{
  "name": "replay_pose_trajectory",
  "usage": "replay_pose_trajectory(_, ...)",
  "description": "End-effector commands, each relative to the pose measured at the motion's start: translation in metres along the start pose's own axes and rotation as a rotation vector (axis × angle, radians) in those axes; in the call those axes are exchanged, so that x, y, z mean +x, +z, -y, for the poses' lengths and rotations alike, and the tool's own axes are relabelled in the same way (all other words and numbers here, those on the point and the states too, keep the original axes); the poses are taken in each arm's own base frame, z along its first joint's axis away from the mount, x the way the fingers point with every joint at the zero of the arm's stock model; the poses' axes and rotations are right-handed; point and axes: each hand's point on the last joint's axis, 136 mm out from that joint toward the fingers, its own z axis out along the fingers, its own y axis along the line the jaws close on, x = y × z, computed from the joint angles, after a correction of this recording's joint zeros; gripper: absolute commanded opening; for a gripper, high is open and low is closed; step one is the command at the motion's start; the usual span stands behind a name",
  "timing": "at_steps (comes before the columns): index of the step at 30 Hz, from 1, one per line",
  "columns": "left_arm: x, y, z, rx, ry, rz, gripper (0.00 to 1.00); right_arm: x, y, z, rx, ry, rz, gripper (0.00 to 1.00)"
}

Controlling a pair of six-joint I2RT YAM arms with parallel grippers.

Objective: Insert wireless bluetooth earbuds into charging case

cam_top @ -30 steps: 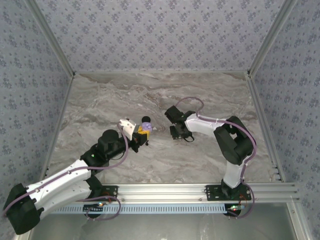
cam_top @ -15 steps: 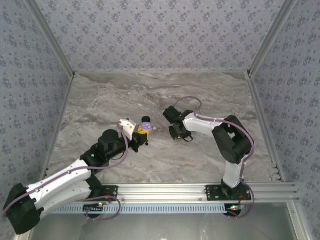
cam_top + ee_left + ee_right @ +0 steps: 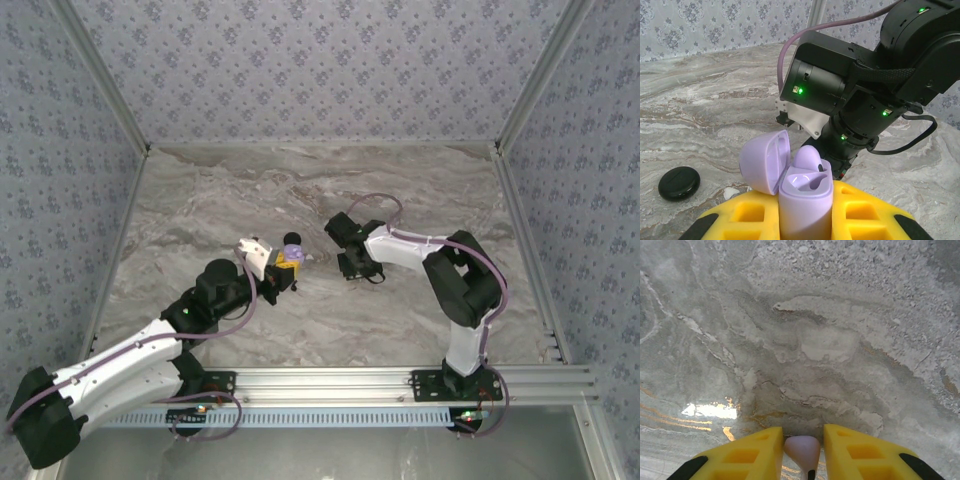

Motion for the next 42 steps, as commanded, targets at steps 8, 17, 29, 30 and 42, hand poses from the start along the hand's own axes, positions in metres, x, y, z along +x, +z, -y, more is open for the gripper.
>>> replay_pose_trajectory(8,-0.018,0.0,0.007,0.019,-0.009,0.056,0.18,0.004,0.016,0.002,0.023,0.034,-0.043,0.22)
replay_pose_trajectory(17,-0.008,0.011,0.006,0.024,-0.055,0.014,0.19,-0.007,-0.001,0.001,-0.018,0.013,0.044,0.2)
replay_pose_trajectory(29,0.015,0.038,0.006,0.059,-0.084,-0.012,0.18,-0.019,-0.042,-0.008,-0.201,0.035,0.196,0.2)
replay_pose_trajectory(30,0.015,0.039,0.006,0.06,-0.081,-0.007,0.18,-0.02,-0.045,-0.009,-0.219,0.036,0.205,0.2)
replay_pose_trajectory(42,0.028,0.046,0.005,0.087,0.011,0.048,0.16,-0.032,-0.116,-0.02,-0.411,-0.017,0.39,0.2)
